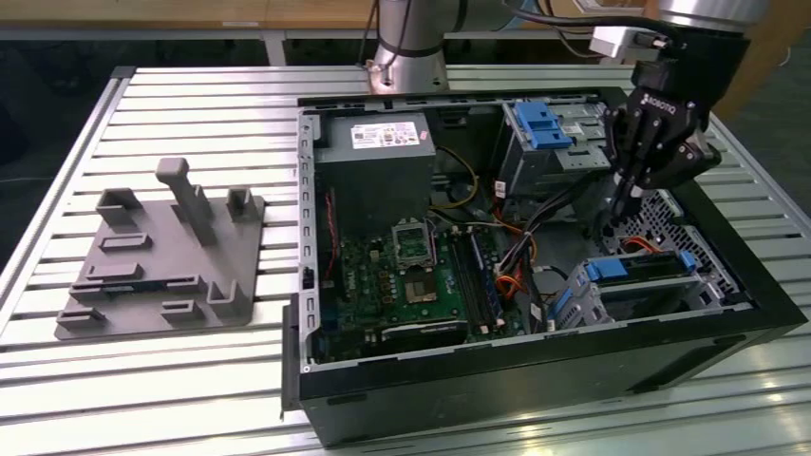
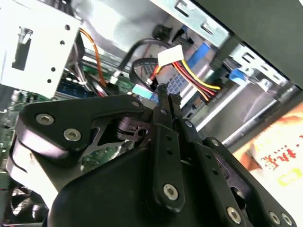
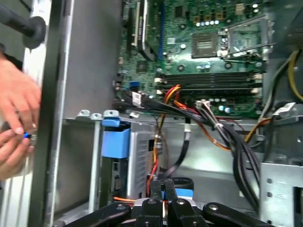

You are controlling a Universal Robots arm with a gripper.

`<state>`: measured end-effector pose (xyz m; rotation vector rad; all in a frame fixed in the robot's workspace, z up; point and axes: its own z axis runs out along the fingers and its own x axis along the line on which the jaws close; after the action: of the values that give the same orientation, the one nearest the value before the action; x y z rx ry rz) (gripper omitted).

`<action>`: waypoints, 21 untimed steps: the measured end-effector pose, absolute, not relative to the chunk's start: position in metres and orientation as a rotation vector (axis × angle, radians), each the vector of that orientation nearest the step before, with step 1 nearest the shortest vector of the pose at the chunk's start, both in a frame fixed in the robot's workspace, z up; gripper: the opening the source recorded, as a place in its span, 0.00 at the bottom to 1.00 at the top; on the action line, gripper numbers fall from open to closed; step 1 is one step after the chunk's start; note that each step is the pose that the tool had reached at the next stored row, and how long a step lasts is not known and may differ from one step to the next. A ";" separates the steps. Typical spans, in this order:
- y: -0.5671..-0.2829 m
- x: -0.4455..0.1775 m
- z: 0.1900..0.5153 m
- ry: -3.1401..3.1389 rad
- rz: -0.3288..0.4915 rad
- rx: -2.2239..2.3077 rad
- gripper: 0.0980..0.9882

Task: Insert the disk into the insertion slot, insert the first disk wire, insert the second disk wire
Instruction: 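Insert the second disk wire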

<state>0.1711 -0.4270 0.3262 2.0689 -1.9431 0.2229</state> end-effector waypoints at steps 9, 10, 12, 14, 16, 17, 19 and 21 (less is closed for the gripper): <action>-0.435 0.171 0.328 -1.972 0.177 2.094 0.05; -0.437 0.171 0.330 -1.973 0.175 2.095 0.05; -0.440 0.171 0.335 -1.973 0.173 2.096 0.05; -0.442 0.171 0.337 -1.976 0.168 2.099 0.05; -0.444 0.171 0.337 -1.981 0.160 2.102 0.05; -0.445 0.171 0.337 -1.984 0.154 2.106 0.05; -0.448 0.171 0.337 -1.989 0.146 2.110 0.05; -0.451 0.171 0.337 -1.992 0.139 2.115 0.05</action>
<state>0.1711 -0.4509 0.3371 2.1145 -1.9923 0.1392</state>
